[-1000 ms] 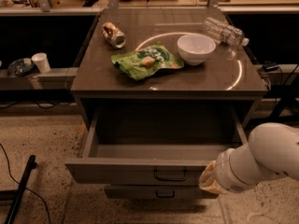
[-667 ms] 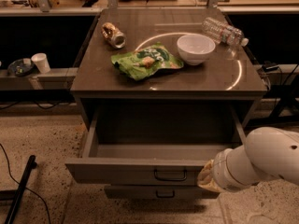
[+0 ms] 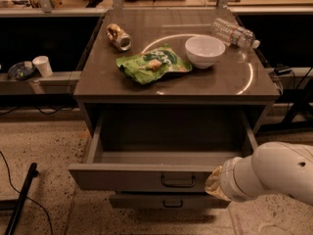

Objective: Close top drawer

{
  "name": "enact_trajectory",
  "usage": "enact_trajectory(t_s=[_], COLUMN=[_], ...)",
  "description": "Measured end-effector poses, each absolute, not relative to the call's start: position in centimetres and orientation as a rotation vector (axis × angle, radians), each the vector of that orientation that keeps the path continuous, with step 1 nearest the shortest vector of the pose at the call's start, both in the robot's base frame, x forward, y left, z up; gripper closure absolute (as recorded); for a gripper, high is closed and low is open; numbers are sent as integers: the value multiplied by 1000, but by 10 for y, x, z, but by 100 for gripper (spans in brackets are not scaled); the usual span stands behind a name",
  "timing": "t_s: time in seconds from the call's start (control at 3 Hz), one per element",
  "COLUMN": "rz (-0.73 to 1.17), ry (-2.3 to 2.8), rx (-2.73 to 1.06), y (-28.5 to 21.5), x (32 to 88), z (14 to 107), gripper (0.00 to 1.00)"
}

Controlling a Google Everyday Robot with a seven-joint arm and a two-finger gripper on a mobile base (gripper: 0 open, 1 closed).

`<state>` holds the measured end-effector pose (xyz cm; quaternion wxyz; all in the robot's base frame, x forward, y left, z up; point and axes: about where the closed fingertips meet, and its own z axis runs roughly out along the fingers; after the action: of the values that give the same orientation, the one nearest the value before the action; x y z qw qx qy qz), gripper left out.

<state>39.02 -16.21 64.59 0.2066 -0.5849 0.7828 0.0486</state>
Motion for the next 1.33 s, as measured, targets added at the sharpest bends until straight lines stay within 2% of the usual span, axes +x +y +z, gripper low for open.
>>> enact_trajectory(t_s=[0.67,1.0,1.33], rz=[130,130,130], ry=[2181,2181,2181], rx=[-1622,-1622,-1622], y=[-162,-162,-162], x=[391,391,391], z=[646,646,646], gripper=[14,0,0])
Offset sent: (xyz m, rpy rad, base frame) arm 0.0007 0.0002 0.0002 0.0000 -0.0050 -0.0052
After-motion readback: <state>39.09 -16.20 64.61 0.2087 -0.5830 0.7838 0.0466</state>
